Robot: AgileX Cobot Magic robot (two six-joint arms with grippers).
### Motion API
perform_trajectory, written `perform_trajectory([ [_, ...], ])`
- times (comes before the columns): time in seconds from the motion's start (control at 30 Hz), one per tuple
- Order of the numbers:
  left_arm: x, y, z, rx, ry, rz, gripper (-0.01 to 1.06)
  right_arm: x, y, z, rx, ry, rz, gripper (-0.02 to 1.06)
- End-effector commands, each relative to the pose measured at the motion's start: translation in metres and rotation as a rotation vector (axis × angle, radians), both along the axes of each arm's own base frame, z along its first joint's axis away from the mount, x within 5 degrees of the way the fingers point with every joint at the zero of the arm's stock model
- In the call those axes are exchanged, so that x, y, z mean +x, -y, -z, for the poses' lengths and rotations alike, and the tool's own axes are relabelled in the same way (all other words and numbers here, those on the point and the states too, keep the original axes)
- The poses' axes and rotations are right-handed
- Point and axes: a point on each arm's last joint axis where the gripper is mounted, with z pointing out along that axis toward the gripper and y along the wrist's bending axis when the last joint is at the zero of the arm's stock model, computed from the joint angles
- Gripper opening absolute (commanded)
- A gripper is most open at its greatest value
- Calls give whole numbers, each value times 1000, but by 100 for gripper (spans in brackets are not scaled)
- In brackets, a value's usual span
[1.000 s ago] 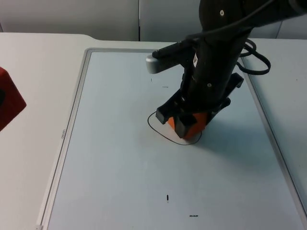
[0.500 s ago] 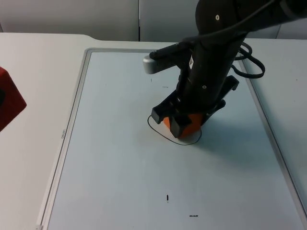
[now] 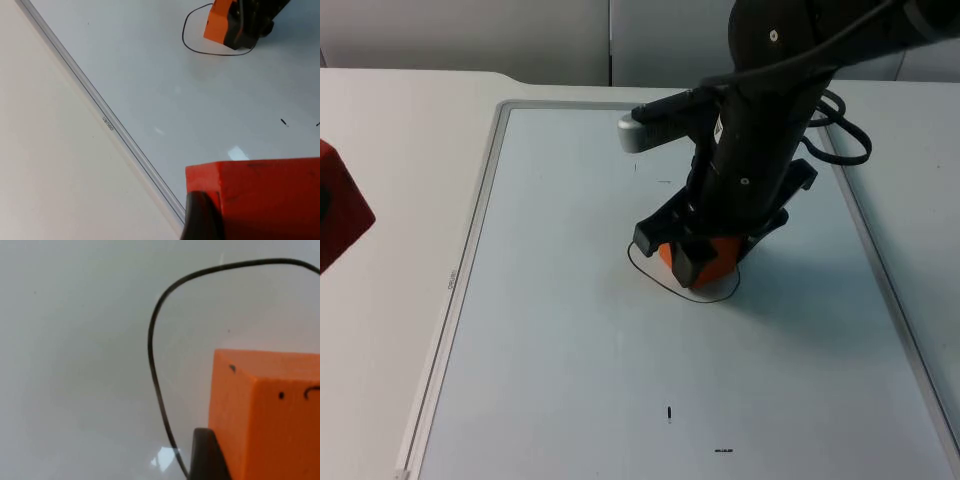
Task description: Pick up one cube with the left hand and another cube with the right hand. First place the cube in the right hand at the target position, then stack the cube in the left hand on top.
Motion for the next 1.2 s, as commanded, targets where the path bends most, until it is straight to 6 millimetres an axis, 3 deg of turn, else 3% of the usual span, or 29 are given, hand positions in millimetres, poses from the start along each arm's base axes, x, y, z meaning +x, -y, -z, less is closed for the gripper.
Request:
perform_trajectory([
  [0.0, -1, 1, -1, -19, 6, 3, 18, 0, -1, 10, 5, -15, 5, 12],
  [0.13, -1, 1, -1, -19, 6, 3, 18, 2, -2, 6, 14, -4, 13, 44],
  [0.17, -1, 1, -1, -19, 6, 3, 18, 2, -2, 6, 14, -4, 13, 44],
  [0.33, -1, 1, -1, -19, 6, 3, 18, 8, -6, -6, 25, 11, 14, 79],
  [0.47, -1, 1, -1, -19, 6, 3, 18, 13, -9, -16, 26, 16, 14, 87],
  [0.67, -1, 1, -1, -19, 6, 3, 18, 18, -12, -39, 23, 17, 15, 87],
  [0.77, -1, 1, -1, -18, 7, 3, 18, 19, -13, -86, 56, 75, -20, 87],
  [0.83, -1, 1, -1, -18, 7, 3, 18, 18, -12, -96, 68, 92, -24, 87],
  [0.93, -1, 1, -1, -18, 7, 3, 18, 4, -3, -169, 152, 243, -59, 87],
  [0.97, -1, 1, -1, -18, 7, 3, 18, 4, -3, -169, 152, 243, -59, 87],
  [1.0, -1, 1, -1, -18, 7, 3, 18, -6, 4, -199, 181, 300, -74, 87],
  [1.1, -1, 1, -1, -18, 7, 3, 18, -37, 24, -265, 246, 428, -100, 87],
  [1.13, -1, 1, -1, -18, 7, 3, 18, -37, 24, -265, 246, 428, -100, 87],
  [1.17, -1, 1, -1, -18, 7, 3, 18, -48, 30, -282, 265, 465, -110, 87],
])
